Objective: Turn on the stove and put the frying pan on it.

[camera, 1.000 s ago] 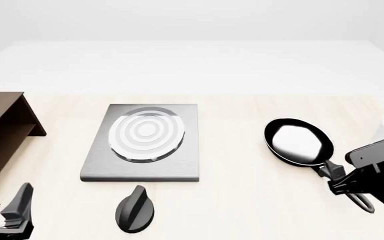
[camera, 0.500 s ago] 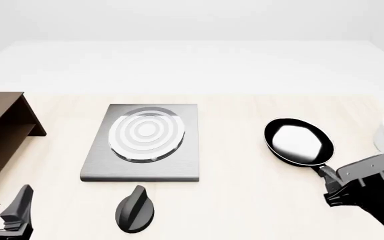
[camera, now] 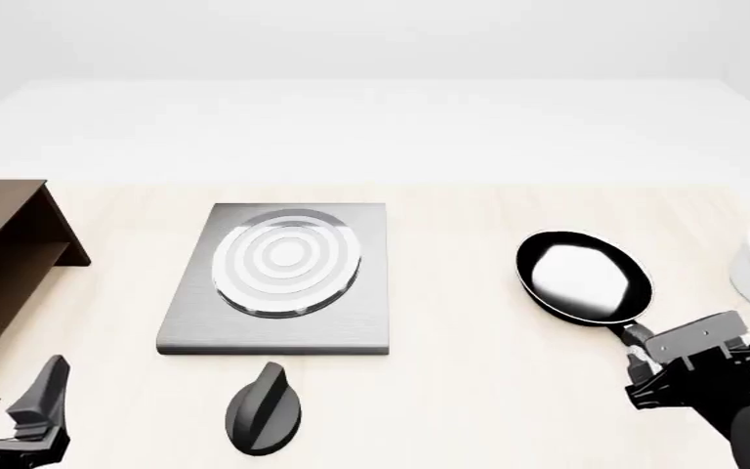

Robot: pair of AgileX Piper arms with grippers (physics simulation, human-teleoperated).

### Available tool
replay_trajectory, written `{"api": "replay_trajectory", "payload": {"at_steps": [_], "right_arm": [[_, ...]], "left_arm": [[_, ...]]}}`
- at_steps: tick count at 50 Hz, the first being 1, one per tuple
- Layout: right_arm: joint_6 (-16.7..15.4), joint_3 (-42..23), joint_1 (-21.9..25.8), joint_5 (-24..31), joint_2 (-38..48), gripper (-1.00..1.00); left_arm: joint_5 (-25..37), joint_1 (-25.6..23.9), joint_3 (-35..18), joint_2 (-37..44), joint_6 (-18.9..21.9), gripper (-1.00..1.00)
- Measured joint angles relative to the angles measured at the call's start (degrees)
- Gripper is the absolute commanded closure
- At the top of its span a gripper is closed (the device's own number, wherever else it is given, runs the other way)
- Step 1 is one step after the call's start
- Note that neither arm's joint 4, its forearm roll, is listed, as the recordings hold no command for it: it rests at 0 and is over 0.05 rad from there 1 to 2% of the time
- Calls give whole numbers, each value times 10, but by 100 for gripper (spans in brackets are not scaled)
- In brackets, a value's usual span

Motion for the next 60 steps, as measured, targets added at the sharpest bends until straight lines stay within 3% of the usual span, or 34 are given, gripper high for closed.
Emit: {"api": "replay_trajectory", "payload": {"at_steps": [17, 24, 32, 33, 45, 60], "right_arm": [[-28, -1, -29, -79, 91, -100], [-40, -4, -45, -101, 116, -100], [-25, -1, -50, -116, 124, -100], [-27, -1, -50, -117, 124, 100], [-40, 3, -41, -94, 84, 100], [-69, -8, -17, 15, -67, 100]], "left_arm": [[51, 3, -4, -47, -2, -100], [39, 4, -3, -35, -2, -100], [6, 5, -1, -2, -2, -100], [4, 5, -1, 0, -2, -100], [27, 6, -2, -22, -2, -100], [14, 8, -1, -10, -2, -100]]}}
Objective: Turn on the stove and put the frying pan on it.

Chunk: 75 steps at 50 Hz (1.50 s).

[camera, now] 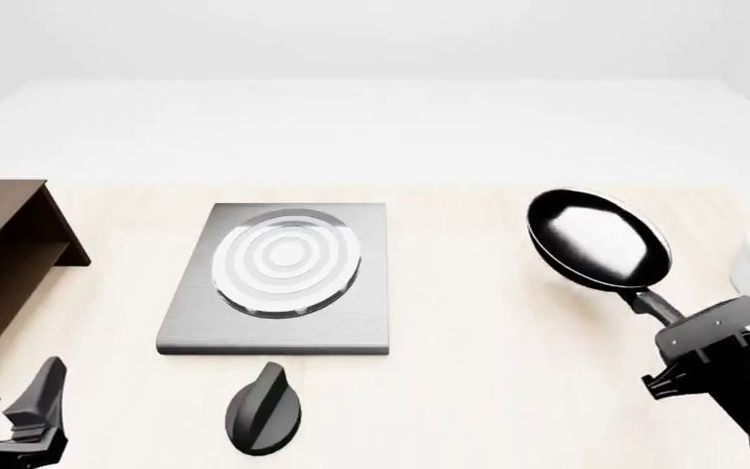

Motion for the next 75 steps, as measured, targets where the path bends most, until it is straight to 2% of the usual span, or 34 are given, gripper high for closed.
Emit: {"api": "replay_trajectory", "payload": {"at_steps": [11, 18, 27, 36, 50, 59, 65, 75], "right_arm": [[-35, -21, 22, 70, -86, 100], [-43, -46, 50, 123, -127, 100], [-42, -92, 110, 185, -148, 100], [-47, -168, 186, 219, -109, 100], [-50, -286, 304, 229, -3, 100], [-41, -340, 360, 221, 60, 100], [-31, -382, 392, 222, 104, 100], [-18, -438, 425, 221, 167, 100]], "left_arm": [[28, 1, -4, -26, -1, -100], [44, 1, -6, -40, -2, -100], [61, 1, -10, -53, -2, -100], [67, 1, -10, -57, -5, -100], [59, -2, -7, -53, -10, -100], [48, -4, -5, -43, -13, -100], [17, -5, -2, -14, -16, -100], [9, -5, -1, -5, -24, -100]]}}
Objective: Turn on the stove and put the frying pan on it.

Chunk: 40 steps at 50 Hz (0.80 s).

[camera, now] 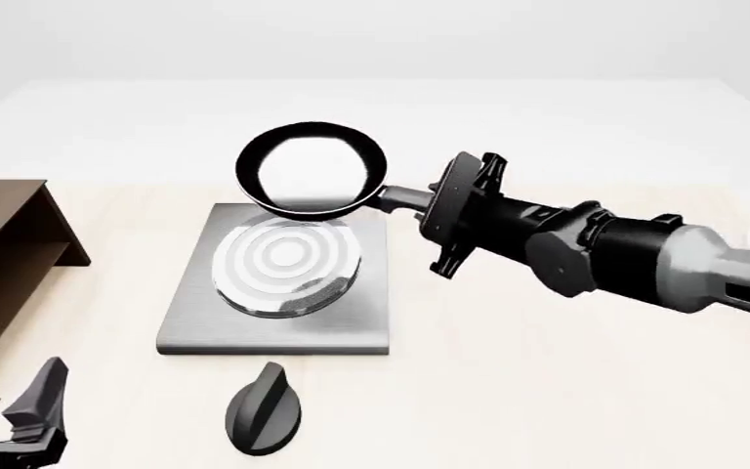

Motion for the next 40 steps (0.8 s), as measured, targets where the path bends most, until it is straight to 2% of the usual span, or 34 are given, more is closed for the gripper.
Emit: {"api": "replay_trajectory", "payload": {"at_steps": [6, 17, 31, 40], "right_arm": [[1, -17, 10, -7, 36, 100], [-5, -29, 28, -25, 101, 100], [-2, -29, 47, -41, 151, 100], [3, -27, 48, -55, 173, 100]], "left_arm": [[4, 1, 1, -1, -6, -100], [-28, 0, 3, 35, -16, -100], [8, -6, 0, -2, -18, -100], [2, -7, 1, 3, -19, -100]]}}
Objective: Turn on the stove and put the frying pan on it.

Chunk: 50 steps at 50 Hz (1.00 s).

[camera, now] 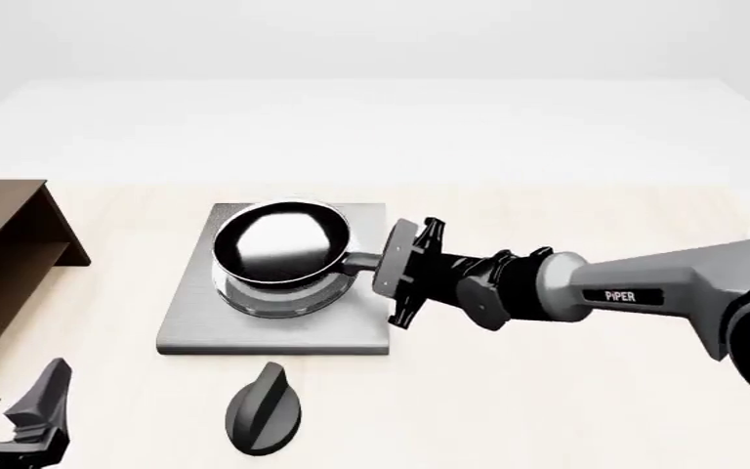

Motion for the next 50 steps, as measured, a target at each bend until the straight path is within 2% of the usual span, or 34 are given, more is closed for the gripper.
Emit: {"api": "replay_trajectory", "payload": {"at_steps": [1, 15, 19, 26, 30, 39, 50], "right_arm": [[1, 0, -1, -1, 2, -100], [4, 8, -9, -3, -17, -100], [10, 16, 0, 14, -46, -100], [46, 28, 35, 71, -121, -100], [79, 40, 65, 99, -152, -100], [205, 61, 144, 161, -246, -100], [312, 140, 170, 177, -503, -100]], "left_arm": [[-2, 0, 0, 2, -1, -100], [20, -2, -1, -17, -4, -100], [32, -3, -2, -27, -6, -100], [24, -4, -1, -17, -8, -100], [7, -5, 0, 1, -9, -100], [-6, -6, 1, 15, -11, -100], [-4, -3, 0, 11, -13, -100]]}}
